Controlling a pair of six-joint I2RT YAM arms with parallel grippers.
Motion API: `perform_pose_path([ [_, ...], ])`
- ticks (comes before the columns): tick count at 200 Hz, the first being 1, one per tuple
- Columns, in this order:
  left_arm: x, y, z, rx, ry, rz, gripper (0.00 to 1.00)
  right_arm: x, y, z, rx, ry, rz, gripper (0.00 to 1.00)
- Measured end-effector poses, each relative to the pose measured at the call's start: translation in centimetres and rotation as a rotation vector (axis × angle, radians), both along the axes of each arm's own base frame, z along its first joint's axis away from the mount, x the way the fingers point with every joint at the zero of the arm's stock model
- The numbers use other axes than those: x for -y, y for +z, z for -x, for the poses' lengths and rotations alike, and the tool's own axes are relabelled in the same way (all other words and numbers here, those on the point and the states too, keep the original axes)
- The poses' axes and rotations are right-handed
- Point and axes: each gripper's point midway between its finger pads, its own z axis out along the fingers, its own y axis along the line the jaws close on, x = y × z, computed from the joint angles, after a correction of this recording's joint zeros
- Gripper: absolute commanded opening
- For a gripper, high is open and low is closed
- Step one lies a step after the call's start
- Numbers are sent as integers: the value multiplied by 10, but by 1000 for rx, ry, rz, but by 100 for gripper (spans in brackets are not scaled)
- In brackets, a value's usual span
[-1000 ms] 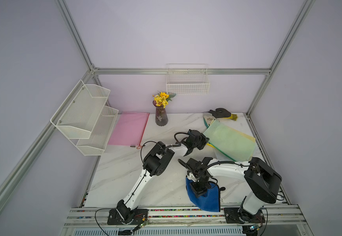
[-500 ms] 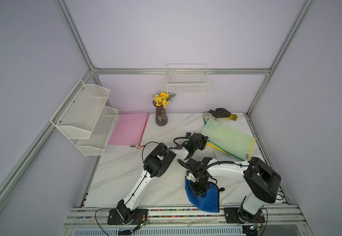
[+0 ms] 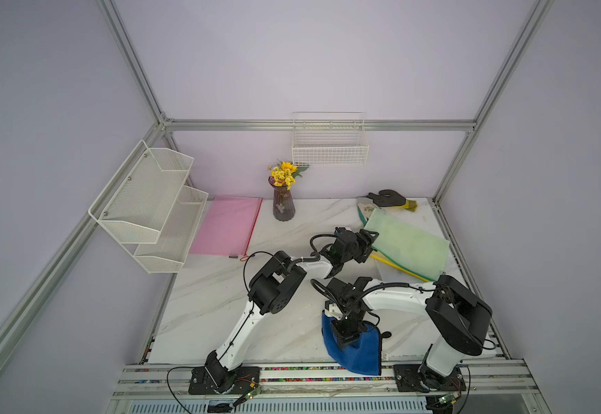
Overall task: Wipe the document bag
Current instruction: Place the document bag.
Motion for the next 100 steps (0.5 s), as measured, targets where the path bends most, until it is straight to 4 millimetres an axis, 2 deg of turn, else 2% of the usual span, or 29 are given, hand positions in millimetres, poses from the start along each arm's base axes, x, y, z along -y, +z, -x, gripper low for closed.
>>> perform_pose_path([
  [18,11,13,11,8,-100,13,81,-5,0,2,-16,1,-23,0],
  [35,9,12,25,-20,-175,-7,81,-9,0,3,-29,3,-41,0],
  [71,-13,1,63,-108,-265,-58,82,-19,-1,4,-66,8,-69,0],
  [100,-34,7,69,-103,-279,-104,82,-25,-1,5,-86,10,-91,0],
])
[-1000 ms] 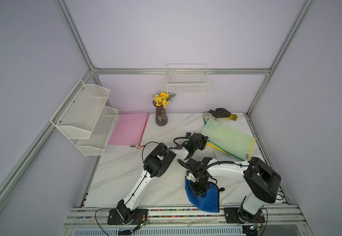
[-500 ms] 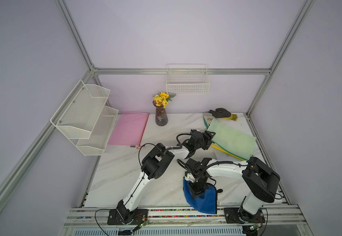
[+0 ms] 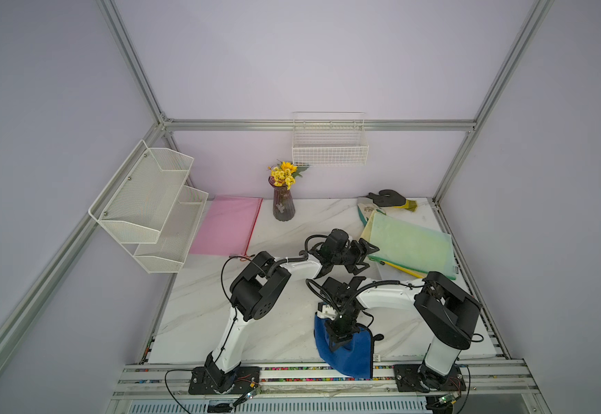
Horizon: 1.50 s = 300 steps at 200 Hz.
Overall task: Wipe the document bag
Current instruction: Place the document bag, then move the document bag to the center of the board.
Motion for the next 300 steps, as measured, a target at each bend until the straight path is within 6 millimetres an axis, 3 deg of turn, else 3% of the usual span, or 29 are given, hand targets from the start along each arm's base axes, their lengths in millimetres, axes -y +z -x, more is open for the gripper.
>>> perform_pose_path([
  [22,-30,27,-12,69,17,-40,83,-6,2,-2,-5,2,-15,0],
  [35,-63,48,-25,126,52,-85,85,-7,2,-2,-6,2,-14,0],
  [55,-141,83,-49,216,175,-203,89,-12,5,-6,2,4,-25,0],
  [72,-225,107,-65,275,335,-336,88,-15,6,-10,5,-7,-31,0],
  [92,-306,106,-61,284,499,-461,81,-15,7,-21,10,-40,-44,0],
  [111,-350,68,-43,197,572,-564,76,-14,9,-39,33,-88,-57,0],
  [137,-386,-4,-19,13,617,-691,75,-15,10,-70,89,-142,-65,0],
  [159,-419,-40,-1,-108,718,-782,76,-21,10,-84,103,-153,-73,0],
  [180,-443,-49,2,-140,817,-829,77,-27,10,-93,113,-154,-83,0],
  [212,-473,-59,-10,-193,929,-864,81,-33,10,-100,117,-152,-93,0],
  [265,-495,-95,-27,-278,985,-876,83,-35,10,-107,89,-172,-115,0],
  [300,-505,-92,-76,-206,1051,-745,81,-35,10,-117,84,-193,-125,0],
])
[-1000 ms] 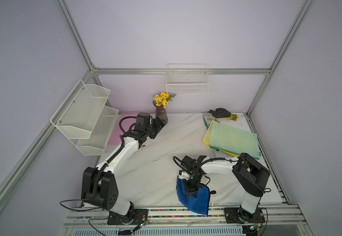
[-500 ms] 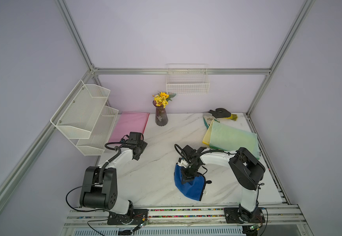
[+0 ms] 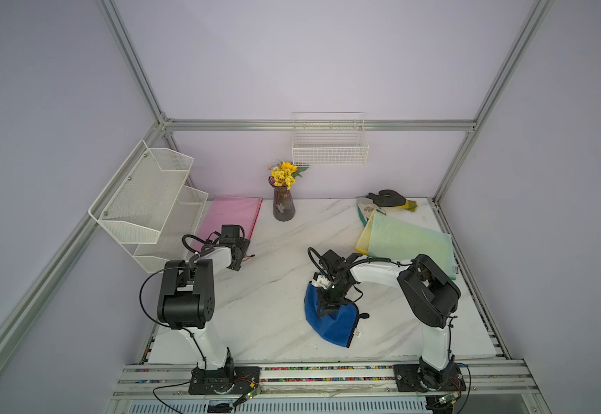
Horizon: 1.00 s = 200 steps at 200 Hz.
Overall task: Wipe the document bag
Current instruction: Move the document bag to the center of the board.
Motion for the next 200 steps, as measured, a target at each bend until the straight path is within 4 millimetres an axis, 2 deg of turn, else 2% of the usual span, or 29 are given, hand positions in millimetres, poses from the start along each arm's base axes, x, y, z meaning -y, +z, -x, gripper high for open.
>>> perform_pose_path([
  [16,-4,1,-21,66,13,25,82,0,0,-5,2,-9,-3,0],
  [31,-3,2,-35,120,14,46,77,1,0,-8,2,-15,-5,0],
  [42,-3,2,-39,140,15,55,73,1,0,-10,2,-17,-6,0],
  [63,-1,1,-47,172,9,70,72,1,0,-12,4,-21,-7,0],
  [71,0,1,-50,181,6,73,68,1,0,-13,1,-22,-7,0],
  [95,2,-1,-57,194,-3,83,43,0,0,-16,1,-26,-9,0],
  [125,5,-14,-52,179,-16,101,0,-1,0,-19,5,-28,-10,0],
  [151,11,-17,-50,187,-41,130,0,-1,1,-21,12,-30,-7,0],
  [172,26,-14,-41,172,-85,150,0,4,4,-31,50,-44,18,0],
  [190,51,-10,-17,107,-160,166,0,16,10,-53,118,-80,76,0],
  [200,67,-1,1,77,-211,169,0,25,20,-70,165,-105,103,0],
])
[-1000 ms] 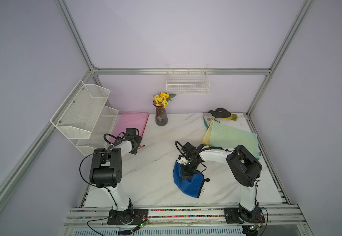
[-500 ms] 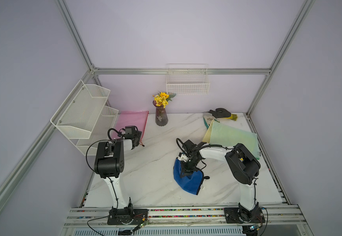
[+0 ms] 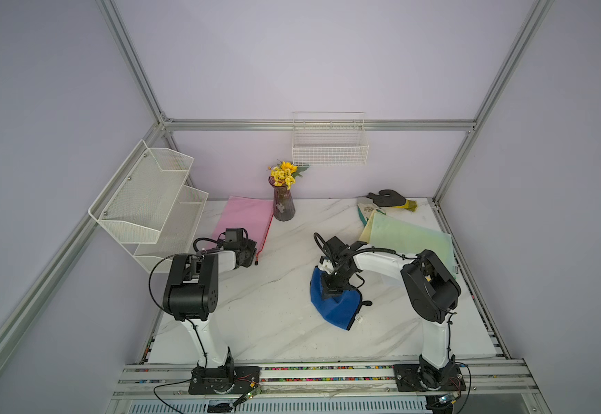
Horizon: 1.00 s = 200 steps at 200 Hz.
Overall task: Wipe the document bag
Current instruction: Move the document bag to the center of the board, then wipe the dirt from the document bag.
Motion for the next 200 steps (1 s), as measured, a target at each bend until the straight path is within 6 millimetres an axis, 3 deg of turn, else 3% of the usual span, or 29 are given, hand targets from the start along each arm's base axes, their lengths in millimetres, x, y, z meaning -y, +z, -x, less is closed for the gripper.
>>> perform_pose_path([
  [35,38,50,76,-3,-137,-17,0,13,63,-56,182,-40,3,0],
  [53,40,64,123,0,-158,-27,0,7,94,-67,248,-24,-29,0],
  [68,37,65,156,-6,-166,-35,0,3,106,-68,268,-9,-43,0],
  [98,41,39,201,-84,-257,-39,0,-6,130,-69,284,16,-89,0],
  [125,64,0,228,-211,-432,-35,0,-25,163,-70,321,44,-183,0],
  [143,82,-20,242,-275,-547,-35,0,-48,180,-62,343,94,-240,0],
  [156,99,-20,237,-247,-623,-26,0,-71,183,-51,345,145,-274,0],
  [171,119,-21,231,-209,-701,-21,0,-98,172,-38,324,199,-300,0],
  [200,152,-21,229,-149,-821,-10,0,-145,118,-15,223,276,-321,0],
])
